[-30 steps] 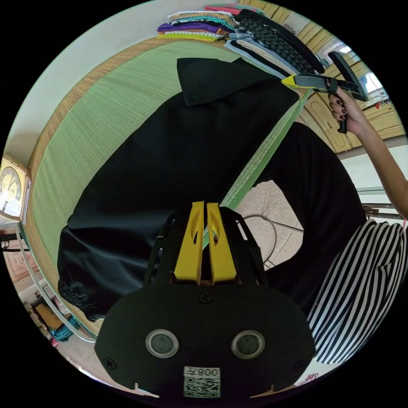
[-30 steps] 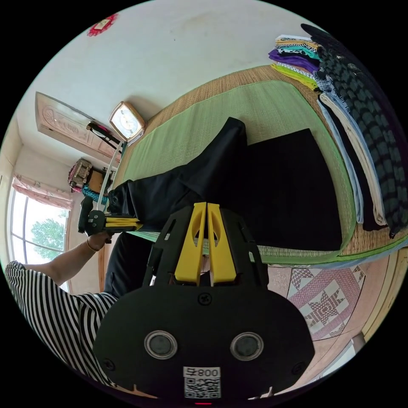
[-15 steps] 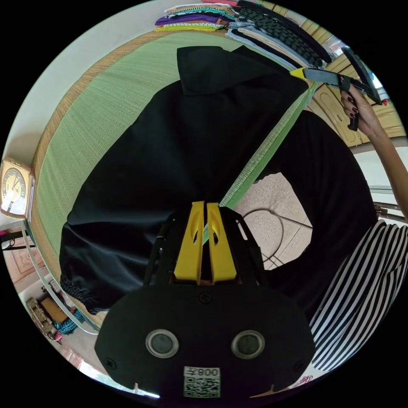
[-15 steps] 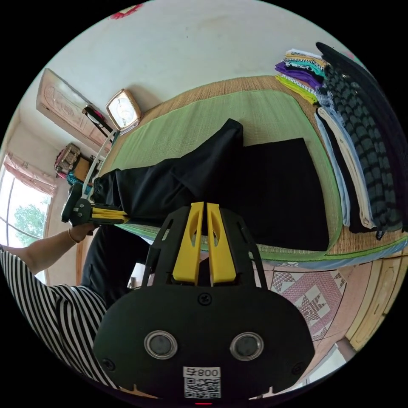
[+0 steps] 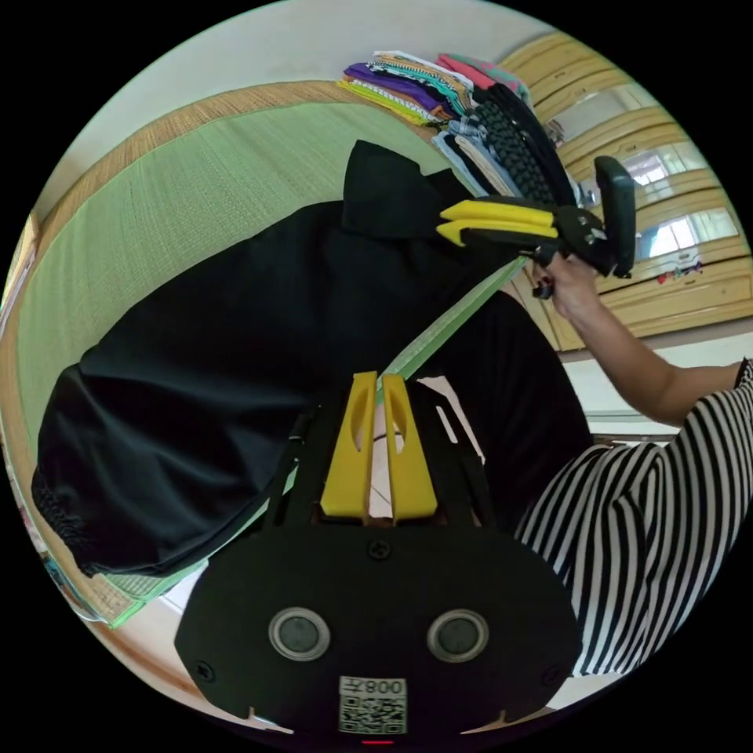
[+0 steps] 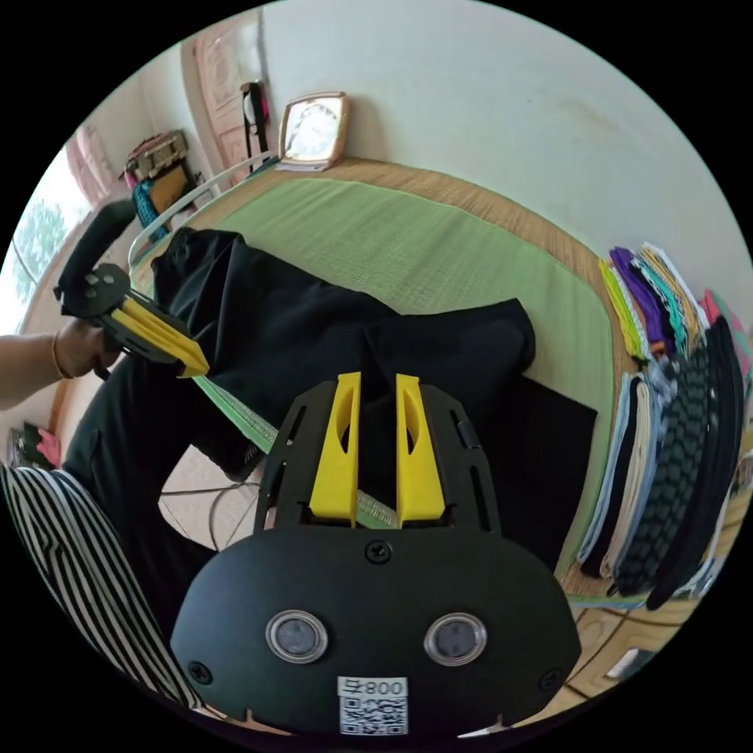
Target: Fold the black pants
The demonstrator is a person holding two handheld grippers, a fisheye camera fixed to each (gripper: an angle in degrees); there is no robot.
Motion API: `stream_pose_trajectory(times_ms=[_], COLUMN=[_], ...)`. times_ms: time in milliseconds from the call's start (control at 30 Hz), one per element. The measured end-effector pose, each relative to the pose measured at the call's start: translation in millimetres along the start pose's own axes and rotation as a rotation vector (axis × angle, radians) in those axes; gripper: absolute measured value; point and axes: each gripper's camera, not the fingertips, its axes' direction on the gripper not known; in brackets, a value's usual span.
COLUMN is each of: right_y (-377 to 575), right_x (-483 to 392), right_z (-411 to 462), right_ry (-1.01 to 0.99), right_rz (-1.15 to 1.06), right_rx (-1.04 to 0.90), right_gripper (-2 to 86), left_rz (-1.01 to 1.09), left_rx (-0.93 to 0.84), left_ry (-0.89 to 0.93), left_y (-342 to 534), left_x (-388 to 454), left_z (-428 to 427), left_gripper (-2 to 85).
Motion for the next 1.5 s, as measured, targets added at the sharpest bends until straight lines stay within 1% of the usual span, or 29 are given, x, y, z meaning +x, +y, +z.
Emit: stream_pose_trajectory(times_ms=[100, 200, 333, 533, 667, 767, 833, 900, 933, 1033, 1067, 1233, 1267, 1333, 1500], right_y=[-20.5, -34.2, -39.8, -29.4, -20.2, -6.9, 16.9, 43.4, 64.9, 118.5, 129.6, 230.0, 240.0, 269.5, 299.4], right_x=[-6.0, -0.5, 11.2, 34.4, 50.2, 73.2, 105.4, 134.1, 152.0, 189.4, 196.8, 260.4, 265.3, 281.3, 301.4], right_z=[19.0, 30.7, 48.6, 23.7, 3.0, -33.3, -82.0, -119.6, -144.7, -194.4, -201.8, -233.1, -235.5, -240.5, -245.7], right_ry=[-0.006, -0.048, -0.108, -0.143, -0.176, -0.23, -0.305, -0.342, -0.345, -0.285, -0.275, -0.306, -0.311, -0.309, -0.341], right_rz=[-0.028, -0.007, 0.025, 0.08, 0.115, 0.175, 0.264, 0.35, 0.407, 0.529, 0.56, 0.894, 0.927, 1.026, 1.098], right_rx=[-0.035, -0.044, -0.114, -0.081, -0.059, 0.015, 0.148, 0.239, 0.304, 0.384, 0.394, 0.48, 0.495, 0.49, 0.445], right_gripper=[7.9, 7.5, 7.0, 1.6, 0.7, 0.4, 0.3, 0.2, 0.1, 0.1, 0.1, 0.0, 0.0, 0.0, 0.0], left_rz=[0.008, 0.008, -0.024, -0.064, -0.075, -0.07, -0.058, -0.043, -0.031, 0.03, 0.043, 0.143, 0.15, 0.19, 0.305], left_rx=[0.003, -0.005, -0.011, -0.008, 0.02, 0.057, 0.103, 0.139, 0.162, 0.187, 0.184, 0.122, 0.116, 0.082, -0.001], left_ry=[0.022, 0.036, 0.072, 0.104, 0.123, 0.15, 0.191, 0.234, 0.265, 0.323, 0.328, 0.32, 0.318, 0.28, 0.134], left_y=[-13.6, -23.6, -30.9, -39.3, -49.4, -60.9, -74.1, -87.6, -98.7, -134.6, -143.0, -220.3, -227.9, -256.6, -300.3], left_x=[-15.7, -31.7, -61.0, -100.9, -120.4, -133.5, -143.5, -150.1, -153.5, -154.2, -153.2, -133.1, -130.2, -116.1, -81.4], left_z=[-0.2, 2.2, 6.0, 7.2, 3.8, -1.6, -6.3, -7.7, -7.3, 0.7, 3.9, 46.0, 51.1, 72.2, 113.0], left_gripper=[0.4, 0.3, 0.1, 0.1, 0.1, 0.2, 0.3, 0.5, 0.7, 1.6, 1.8, 3.8, 3.9, 4.4, 5.0])
